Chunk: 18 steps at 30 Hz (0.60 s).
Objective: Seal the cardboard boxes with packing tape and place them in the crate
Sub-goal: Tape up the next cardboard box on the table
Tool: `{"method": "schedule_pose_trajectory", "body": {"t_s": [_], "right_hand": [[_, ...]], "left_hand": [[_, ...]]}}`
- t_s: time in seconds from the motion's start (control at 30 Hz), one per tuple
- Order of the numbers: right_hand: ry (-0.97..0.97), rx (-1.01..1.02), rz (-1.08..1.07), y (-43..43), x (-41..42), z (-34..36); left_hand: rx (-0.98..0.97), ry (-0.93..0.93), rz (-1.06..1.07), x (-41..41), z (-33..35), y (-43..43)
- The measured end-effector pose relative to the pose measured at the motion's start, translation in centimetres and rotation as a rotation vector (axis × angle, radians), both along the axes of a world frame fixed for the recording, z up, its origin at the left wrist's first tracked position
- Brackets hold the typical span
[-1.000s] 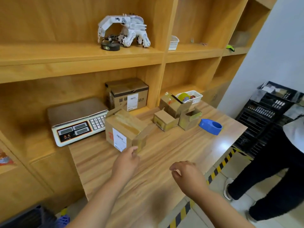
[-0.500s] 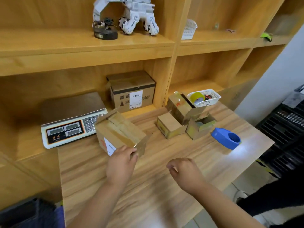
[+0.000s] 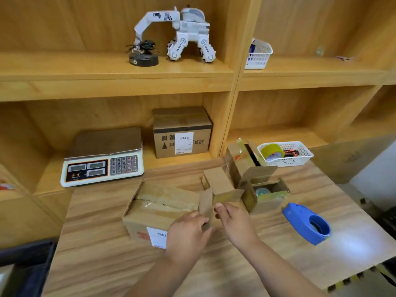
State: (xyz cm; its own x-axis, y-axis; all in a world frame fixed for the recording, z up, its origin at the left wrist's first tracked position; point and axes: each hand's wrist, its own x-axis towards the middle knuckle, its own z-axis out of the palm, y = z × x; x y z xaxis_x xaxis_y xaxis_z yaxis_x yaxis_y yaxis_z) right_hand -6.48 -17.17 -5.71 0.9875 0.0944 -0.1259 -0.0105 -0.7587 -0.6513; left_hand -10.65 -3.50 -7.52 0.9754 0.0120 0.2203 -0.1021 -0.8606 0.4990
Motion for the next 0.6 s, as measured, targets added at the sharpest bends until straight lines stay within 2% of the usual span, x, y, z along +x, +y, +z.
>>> {"method": "schedule_pose_trajectory", "body": {"t_s": [0.13, 0.3, 0.37, 0.5, 0.6], "right_hand": [[0.068, 0.127, -0.008, -4.3, 2.4, 0.4], [0.051, 0.088, 0.017, -9.0, 4.6, -0.1], [0.052, 0.096, 0.013, -10.6, 5.4, -0.5], [0.074, 0.103, 0.040, -13.2, 6.9, -1.1], [0.081, 0.085, 0.055, -14.3, 7.5, -1.2]], "left_hand": [[0.088, -0.066, -0.032, 0.6, 0.8, -6.3], [-0.002, -0.125, -0.108, 1.6, 0.0, -11.1], [0.005, -0.020, -0.097, 2.1, -0.7, -11.3], [0.163, 0.175, 0.072, 2.7, -2.3, -10.8], [0.215, 0.237, 0.068, 2.9, -2.3, -10.8]]}}
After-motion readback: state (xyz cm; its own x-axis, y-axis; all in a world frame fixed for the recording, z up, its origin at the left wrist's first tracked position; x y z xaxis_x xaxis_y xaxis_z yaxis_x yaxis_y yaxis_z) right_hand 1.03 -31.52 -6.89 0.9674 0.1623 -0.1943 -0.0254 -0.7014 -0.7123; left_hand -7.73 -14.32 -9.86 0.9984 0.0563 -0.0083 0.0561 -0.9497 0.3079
